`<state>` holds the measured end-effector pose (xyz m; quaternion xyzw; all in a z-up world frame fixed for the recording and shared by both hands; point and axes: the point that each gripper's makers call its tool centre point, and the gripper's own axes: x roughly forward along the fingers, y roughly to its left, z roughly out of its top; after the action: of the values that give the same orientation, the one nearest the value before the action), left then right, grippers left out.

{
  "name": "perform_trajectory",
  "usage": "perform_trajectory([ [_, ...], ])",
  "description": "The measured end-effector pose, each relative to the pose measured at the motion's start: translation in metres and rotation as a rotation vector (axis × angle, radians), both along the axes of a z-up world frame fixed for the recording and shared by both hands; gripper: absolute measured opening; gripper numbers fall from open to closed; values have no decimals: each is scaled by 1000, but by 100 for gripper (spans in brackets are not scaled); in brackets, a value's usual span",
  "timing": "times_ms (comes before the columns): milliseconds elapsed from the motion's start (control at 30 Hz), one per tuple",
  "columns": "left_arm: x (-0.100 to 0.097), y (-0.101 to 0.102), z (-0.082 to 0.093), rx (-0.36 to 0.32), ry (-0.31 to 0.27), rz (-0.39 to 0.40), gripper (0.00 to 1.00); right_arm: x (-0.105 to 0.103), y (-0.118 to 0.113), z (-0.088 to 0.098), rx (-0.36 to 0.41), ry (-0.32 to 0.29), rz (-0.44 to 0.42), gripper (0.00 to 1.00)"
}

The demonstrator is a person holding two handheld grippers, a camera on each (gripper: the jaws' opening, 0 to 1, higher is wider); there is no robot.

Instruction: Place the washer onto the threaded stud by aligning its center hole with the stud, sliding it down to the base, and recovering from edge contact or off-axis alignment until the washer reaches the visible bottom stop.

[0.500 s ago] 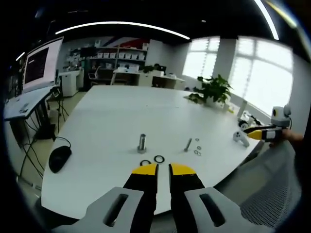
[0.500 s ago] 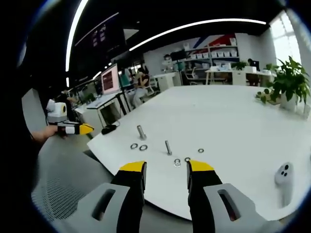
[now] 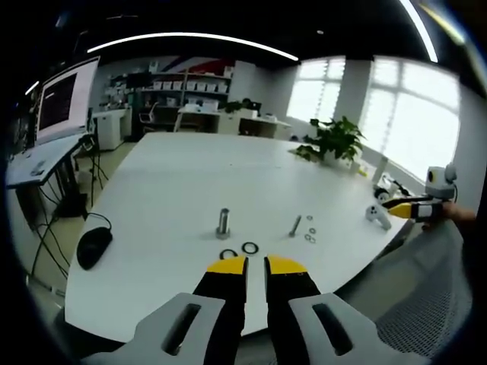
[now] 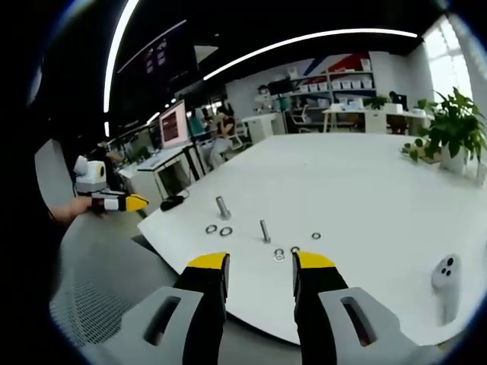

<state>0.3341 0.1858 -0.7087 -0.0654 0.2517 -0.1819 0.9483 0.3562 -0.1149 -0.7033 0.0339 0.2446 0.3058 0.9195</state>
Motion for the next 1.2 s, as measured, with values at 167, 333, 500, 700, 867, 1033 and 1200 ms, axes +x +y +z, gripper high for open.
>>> perform_trajectory([
  [167,0,0,0,1,2,0,6,0,1,-1,4,5,4,35],
  [333,0,0,-1,2,7,-3,6,0,0,0,7,3,3,34],
  [500,0,-1,-1,3,6,-3,6,0,-1,-1,8,4,4,34],
  [700,0,-1,0,1,3,-2,6,0,0,-1,5,5,8,34],
  [867,-1,-1,0,1,1,-2,6,-1,0,0,5,5,8,34],
  [1033,-1,-1,0,0,2,-2,6,-1,1,0,6,5,7,34],
  [1200,-1,-1,0,1,2,-4,6,-1,2,0,9,8,9,34],
])
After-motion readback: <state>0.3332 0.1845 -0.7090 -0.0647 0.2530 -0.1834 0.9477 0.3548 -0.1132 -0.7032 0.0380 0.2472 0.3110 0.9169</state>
